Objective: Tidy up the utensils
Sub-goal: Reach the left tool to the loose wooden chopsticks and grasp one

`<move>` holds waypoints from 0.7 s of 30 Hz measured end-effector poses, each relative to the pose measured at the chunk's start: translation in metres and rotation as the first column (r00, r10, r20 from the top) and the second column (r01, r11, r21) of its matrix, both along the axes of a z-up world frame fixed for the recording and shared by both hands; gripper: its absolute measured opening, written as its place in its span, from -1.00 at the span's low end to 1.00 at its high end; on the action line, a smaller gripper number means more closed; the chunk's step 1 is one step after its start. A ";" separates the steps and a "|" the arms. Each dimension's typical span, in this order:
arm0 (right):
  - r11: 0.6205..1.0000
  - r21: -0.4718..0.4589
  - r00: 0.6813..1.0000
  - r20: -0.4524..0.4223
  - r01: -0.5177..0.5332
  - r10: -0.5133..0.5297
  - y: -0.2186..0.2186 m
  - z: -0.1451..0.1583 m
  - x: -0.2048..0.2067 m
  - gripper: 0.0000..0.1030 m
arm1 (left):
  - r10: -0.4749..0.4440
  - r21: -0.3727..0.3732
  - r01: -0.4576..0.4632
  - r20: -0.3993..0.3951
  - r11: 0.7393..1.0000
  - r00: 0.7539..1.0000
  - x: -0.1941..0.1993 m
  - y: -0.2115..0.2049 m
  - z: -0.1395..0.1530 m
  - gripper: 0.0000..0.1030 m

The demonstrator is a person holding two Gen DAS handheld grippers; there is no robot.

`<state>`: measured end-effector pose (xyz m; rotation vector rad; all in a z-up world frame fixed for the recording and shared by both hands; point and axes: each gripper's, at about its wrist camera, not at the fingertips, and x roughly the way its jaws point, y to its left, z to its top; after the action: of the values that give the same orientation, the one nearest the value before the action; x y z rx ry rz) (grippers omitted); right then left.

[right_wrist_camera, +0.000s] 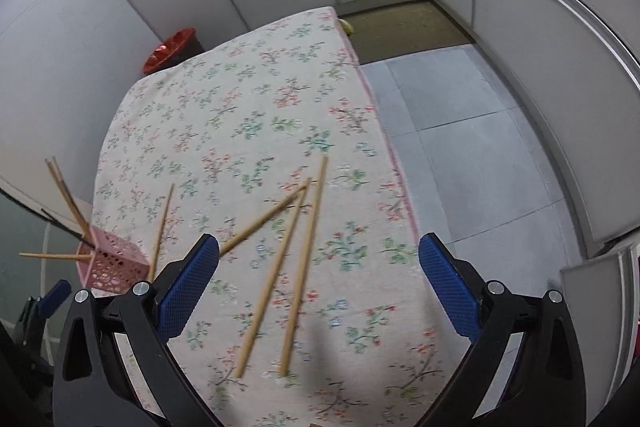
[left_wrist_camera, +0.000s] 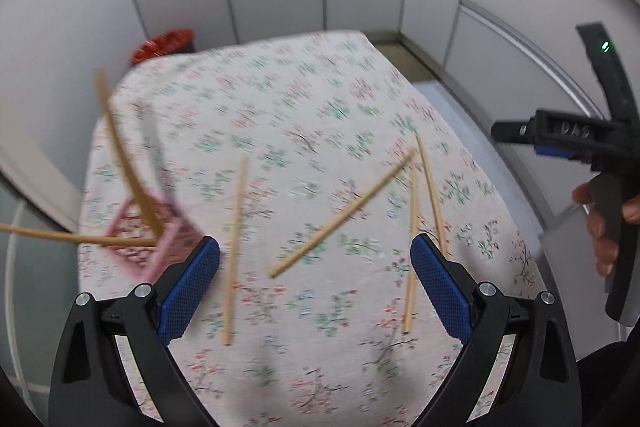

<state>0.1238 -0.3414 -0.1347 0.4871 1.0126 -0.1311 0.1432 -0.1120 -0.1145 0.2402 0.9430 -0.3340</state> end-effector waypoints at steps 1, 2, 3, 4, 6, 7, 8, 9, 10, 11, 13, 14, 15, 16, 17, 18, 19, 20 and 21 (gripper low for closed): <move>1.000 0.000 1.000 -0.008 0.016 -0.016 -0.006 -0.004 0.000 0.86 | -0.010 0.003 0.010 -0.022 1.000 1.000 0.007 -0.007 -0.005 0.81; 1.000 0.006 1.000 -0.015 0.021 -0.021 -0.010 -0.007 0.000 0.86 | -0.017 0.004 0.017 -0.044 1.000 0.999 0.013 -0.013 -0.010 0.81; 1.000 0.016 0.999 -0.026 0.025 -0.025 -0.013 -0.011 0.001 0.86 | -0.026 0.003 0.027 -0.073 1.000 0.997 0.024 -0.021 -0.018 0.77; 0.999 0.026 0.999 -0.035 0.024 -0.023 -0.015 -0.015 0.003 0.86 | -0.037 0.000 0.037 -0.093 0.999 0.995 0.031 -0.027 -0.023 0.73; 0.999 0.036 0.999 -0.042 0.014 -0.013 -0.019 -0.019 0.005 0.85 | -0.073 0.003 0.074 -0.132 0.997 0.989 0.048 -0.041 -0.038 0.54; 0.999 0.037 0.999 -0.043 0.014 -0.012 -0.020 -0.022 0.005 0.85 | -0.091 0.009 0.094 -0.154 0.996 0.984 0.056 -0.048 -0.045 0.42; 0.999 0.038 0.999 -0.047 0.015 -0.013 -0.022 -0.024 0.006 0.83 | -0.102 0.023 0.107 -0.160 0.994 0.982 0.063 -0.053 -0.051 0.30; 0.999 0.044 0.999 -0.052 0.014 -0.012 -0.023 -0.026 0.006 0.78 | -0.115 0.036 0.122 -0.167 0.992 0.979 0.071 -0.061 -0.060 0.19; 0.998 0.058 0.998 -0.057 0.007 -0.004 -0.024 -0.029 0.007 0.75 | -0.128 0.040 0.137 -0.180 0.990 0.975 0.079 -0.067 -0.066 0.13; 0.998 0.069 0.998 -0.062 0.000 0.004 -0.025 -0.031 0.007 0.65 | -0.135 0.041 0.145 -0.191 0.988 0.972 0.085 -0.071 -0.070 0.02; 0.996 0.083 0.997 -0.074 -0.016 0.022 -0.025 -0.035 0.010 0.53 | -0.146 0.026 0.156 -0.229 0.987 0.962 0.100 -0.081 -0.081 -0.10; 0.996 0.084 0.997 -0.078 -0.022 0.029 -0.026 -0.037 0.011 0.46 | -0.156 0.008 0.163 -0.247 0.987 0.956 0.107 -0.085 -0.086 -0.16; 0.996 0.082 0.996 -0.084 -0.025 0.032 -0.027 -0.039 0.012 0.39 | -0.163 -0.002 0.168 -0.255 0.986 0.953 0.110 -0.087 -0.089 -0.19; 0.996 0.081 0.995 -0.094 -0.027 0.034 -0.027 -0.042 0.014 0.36 | -0.172 -0.012 0.175 -0.264 0.984 0.949 0.114 -0.091 -0.092 -0.21; 0.996 0.083 0.994 -0.103 -0.027 0.035 -0.029 -0.044 0.015 0.31 | -0.184 -0.026 0.184 -0.274 0.983 0.944 0.119 -0.096 -0.096 -0.25; 0.996 0.089 0.993 -0.111 -0.027 0.037 -0.030 -0.047 0.016 0.28 | -0.194 -0.035 0.192 -0.282 0.981 0.940 0.122 -0.099 -0.098 -0.27; 0.995 0.092 0.993 -0.117 -0.025 0.036 -0.032 -0.049 0.017 0.27 | -0.202 -0.039 0.199 -0.289 0.979 0.936 0.125 -0.103 -0.101 -0.28; 0.995 0.096 0.992 -0.123 -0.021 0.033 -0.033 -0.051 0.017 0.26 | -0.206 -0.035 0.205 -0.293 0.978 0.934 0.128 -0.107 -0.104 -0.28; 0.995 0.101 0.991 -0.129 -0.016 0.029 -0.035 -0.053 0.017 0.26 | -0.211 -0.029 0.212 -0.302 0.977 0.930 0.131 -0.112 -0.108 -0.28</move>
<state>0.1412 -0.3763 -0.1881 0.5635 1.1562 -0.0929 0.2745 -0.2239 -0.2227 0.3012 1.2249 -0.5799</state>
